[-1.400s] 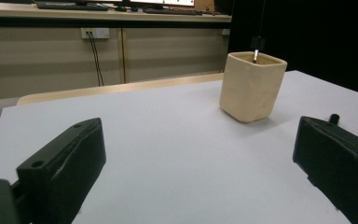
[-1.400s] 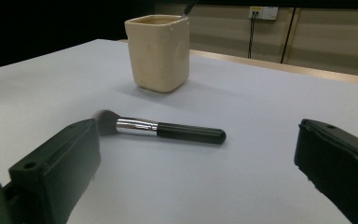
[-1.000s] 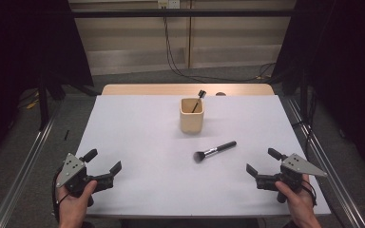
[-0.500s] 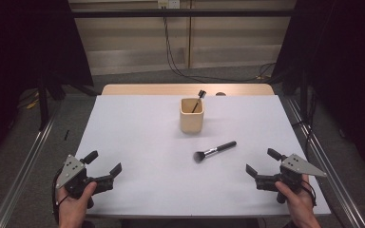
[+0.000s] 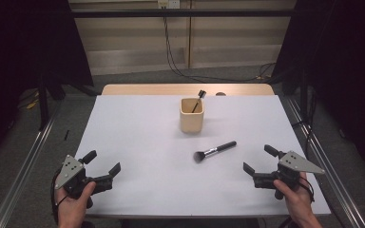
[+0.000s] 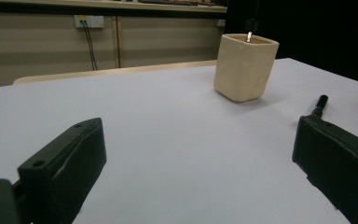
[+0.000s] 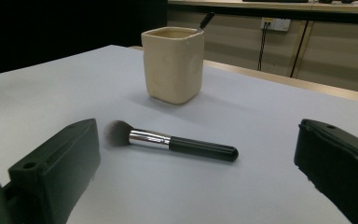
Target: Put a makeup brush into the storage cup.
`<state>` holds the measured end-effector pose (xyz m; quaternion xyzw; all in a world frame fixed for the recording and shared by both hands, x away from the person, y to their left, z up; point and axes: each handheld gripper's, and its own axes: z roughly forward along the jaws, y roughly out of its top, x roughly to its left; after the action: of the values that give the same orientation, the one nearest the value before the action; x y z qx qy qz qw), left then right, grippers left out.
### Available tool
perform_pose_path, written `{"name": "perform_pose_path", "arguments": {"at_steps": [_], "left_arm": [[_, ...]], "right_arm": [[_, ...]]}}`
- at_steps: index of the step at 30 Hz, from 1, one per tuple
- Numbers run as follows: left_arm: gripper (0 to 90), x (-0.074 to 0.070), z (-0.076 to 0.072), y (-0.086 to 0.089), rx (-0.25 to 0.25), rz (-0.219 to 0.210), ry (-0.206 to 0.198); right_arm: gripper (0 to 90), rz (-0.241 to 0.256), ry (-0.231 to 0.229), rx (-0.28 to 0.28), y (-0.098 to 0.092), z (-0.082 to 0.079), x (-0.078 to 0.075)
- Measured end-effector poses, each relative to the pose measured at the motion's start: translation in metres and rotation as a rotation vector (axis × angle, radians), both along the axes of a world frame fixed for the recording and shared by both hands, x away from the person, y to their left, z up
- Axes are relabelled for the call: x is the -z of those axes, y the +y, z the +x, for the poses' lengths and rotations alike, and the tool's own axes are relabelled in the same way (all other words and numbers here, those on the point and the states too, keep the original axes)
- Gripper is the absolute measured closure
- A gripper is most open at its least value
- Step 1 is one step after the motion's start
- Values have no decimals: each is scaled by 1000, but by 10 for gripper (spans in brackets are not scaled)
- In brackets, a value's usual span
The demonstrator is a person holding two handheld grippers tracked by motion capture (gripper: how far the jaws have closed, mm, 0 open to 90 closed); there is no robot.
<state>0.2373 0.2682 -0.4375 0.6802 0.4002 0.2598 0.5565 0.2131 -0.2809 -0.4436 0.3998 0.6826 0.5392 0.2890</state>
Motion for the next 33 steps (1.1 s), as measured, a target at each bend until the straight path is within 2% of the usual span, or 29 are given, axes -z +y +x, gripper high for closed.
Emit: {"name": "perform_pose_path", "arguments": {"at_steps": [4,9,18,24,29,33], "left_arm": [[27,0,-1,2,1,-18,-7],[28,0,-1,0,14,-12,-6],[28,1,0,0,17,-3,-2],[28,2,1,-2,26,1,-3],[28,2,1,1,18,1,-3],[28,2,3,1,14,-4,2]], "right_arm": [[0,-11,19,-5,4,6,0],[0,-28,12,-23,8,12,-3],[0,-8,23,-7,15,34,-11],[0,-2,12,0,21,46,-16],[0,-13,27,-31,27,55,-18],[0,-20,38,-32,29,63,-20]]}}
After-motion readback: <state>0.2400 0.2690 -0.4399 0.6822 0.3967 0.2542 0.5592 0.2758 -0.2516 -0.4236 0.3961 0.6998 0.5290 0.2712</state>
